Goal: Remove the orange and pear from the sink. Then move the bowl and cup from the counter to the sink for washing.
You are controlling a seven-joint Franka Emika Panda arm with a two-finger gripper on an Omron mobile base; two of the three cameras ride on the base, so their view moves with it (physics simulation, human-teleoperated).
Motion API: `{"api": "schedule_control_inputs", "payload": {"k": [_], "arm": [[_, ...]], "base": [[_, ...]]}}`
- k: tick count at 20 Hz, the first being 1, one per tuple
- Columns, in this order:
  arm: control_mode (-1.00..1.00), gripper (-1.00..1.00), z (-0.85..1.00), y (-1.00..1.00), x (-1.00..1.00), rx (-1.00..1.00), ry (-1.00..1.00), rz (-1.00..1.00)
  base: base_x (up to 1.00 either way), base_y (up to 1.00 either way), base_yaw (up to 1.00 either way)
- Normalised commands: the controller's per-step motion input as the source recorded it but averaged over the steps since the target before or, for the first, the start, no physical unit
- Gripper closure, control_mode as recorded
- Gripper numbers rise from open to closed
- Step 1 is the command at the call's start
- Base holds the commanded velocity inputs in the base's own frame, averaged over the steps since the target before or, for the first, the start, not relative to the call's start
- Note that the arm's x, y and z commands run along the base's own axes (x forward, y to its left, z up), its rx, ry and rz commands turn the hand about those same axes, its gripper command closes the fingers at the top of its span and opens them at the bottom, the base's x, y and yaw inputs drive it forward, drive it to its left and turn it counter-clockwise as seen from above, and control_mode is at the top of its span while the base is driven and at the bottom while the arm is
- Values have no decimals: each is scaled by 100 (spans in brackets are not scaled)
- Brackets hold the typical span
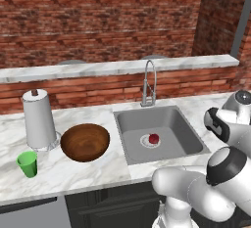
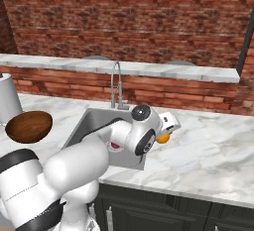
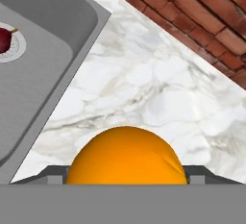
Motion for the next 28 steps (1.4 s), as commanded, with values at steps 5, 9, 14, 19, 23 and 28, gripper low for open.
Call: {"api": "schedule_control_inputs", "payload": {"k": [5,9,14,19,23,28], "arm": [[-100,100,-15,-7,0,1,0,-1],[-100,100,-15,-6,0,0,0,-1],[-100,100,-15,-4,0,2,0,-2],[-100,100,-15,-4,1,2,0,-3],[-100,100,-14,-3,2,2,0,-3],[-100,100,-13,-4,2,2,0,-3]], "base": [[0,0,0],[0,0,0],[0,0,0],[0,0,0],[0,0,0],[0,0,0]]}}
